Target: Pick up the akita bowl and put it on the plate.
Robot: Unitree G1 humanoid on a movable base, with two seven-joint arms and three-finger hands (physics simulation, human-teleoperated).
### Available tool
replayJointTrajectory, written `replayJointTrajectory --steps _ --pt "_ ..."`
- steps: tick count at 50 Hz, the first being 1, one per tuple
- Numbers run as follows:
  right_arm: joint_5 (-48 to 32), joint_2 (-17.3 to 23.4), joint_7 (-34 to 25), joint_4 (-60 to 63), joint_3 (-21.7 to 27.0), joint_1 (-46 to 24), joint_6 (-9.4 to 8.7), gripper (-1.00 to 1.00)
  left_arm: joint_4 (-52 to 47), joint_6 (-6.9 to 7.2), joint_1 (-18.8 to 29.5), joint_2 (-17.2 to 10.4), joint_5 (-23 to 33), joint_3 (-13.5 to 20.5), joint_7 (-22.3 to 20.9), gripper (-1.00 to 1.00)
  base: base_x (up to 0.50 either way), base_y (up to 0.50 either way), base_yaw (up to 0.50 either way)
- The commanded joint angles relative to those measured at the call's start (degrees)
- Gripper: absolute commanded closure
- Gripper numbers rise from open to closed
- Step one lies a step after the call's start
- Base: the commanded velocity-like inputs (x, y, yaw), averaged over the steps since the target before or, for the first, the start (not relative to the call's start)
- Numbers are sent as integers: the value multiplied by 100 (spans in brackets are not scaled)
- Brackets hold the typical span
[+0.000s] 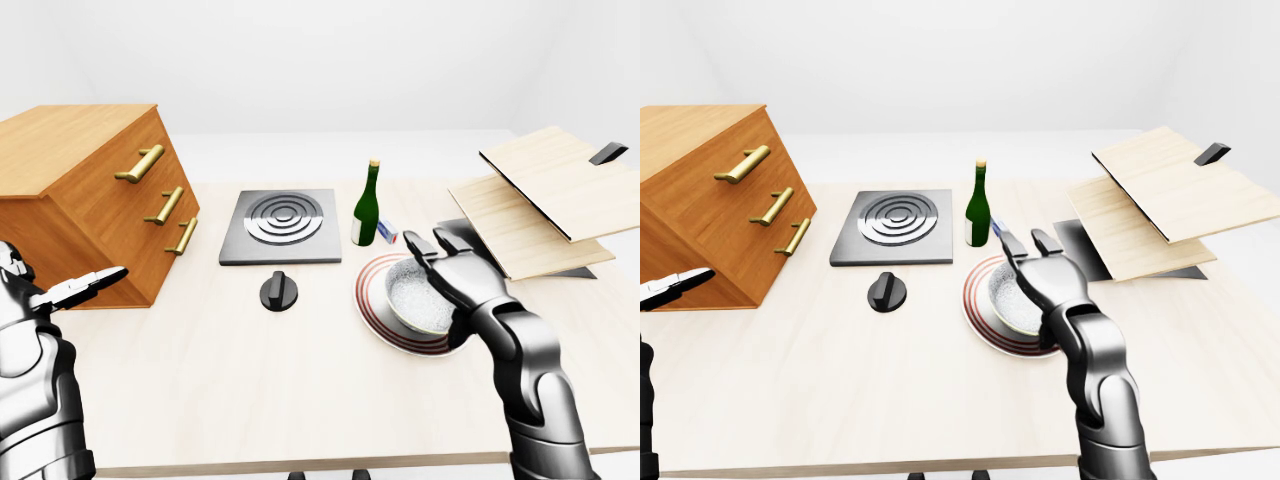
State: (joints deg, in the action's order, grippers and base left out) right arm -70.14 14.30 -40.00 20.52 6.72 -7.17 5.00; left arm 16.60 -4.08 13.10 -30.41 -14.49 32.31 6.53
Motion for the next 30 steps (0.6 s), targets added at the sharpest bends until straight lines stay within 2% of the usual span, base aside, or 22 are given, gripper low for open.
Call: replayJointTrajectory --steps 1,4,10,12,13,18,20,22,28,30 --pt "450 -177 0 1356 71 243 0 -100 20 -3 16 -2 10 -7 6 -100 0 0 0" --pt "564 -198 0 1666 86 245 0 -100 55 -37 23 -3 12 -18 6 -100 0 0 0" --pt "891 -120 0 2240 251 80 0 -100 -2 -5 8 7 15 -24 10 -100 0 0 0" --pt "1026 47 0 2362 288 46 0 -100 -31 18 -4 9 7 -10 5 -100 0 0 0" --pt "1136 301 0 2432 242 -60 0 -99 -36 23 -4 11 7 -8 2 -100 0 0 0" --pt "1436 993 0 2689 81 -251 0 -100 -4 15 7 13 4 -7 -1 -100 0 0 0" --pt "1501 1151 0 2745 30 -298 -19 -100 -7 14 3 13 4 -8 2 -100 0 0 0" --pt "1603 1395 0 2852 -47 -421 -314 -100 -41 42 -12 12 -6 5 6 -100 0 0 0" --pt "1849 1947 0 3018 -269 -841 -1000 -100 -72 65 -22 14 -6 16 8 -100 0 0 0" --pt "1924 2095 0 3056 -331 -960 -1000 -100 -87 75 -27 16 -7 22 6 -100 0 0 0"
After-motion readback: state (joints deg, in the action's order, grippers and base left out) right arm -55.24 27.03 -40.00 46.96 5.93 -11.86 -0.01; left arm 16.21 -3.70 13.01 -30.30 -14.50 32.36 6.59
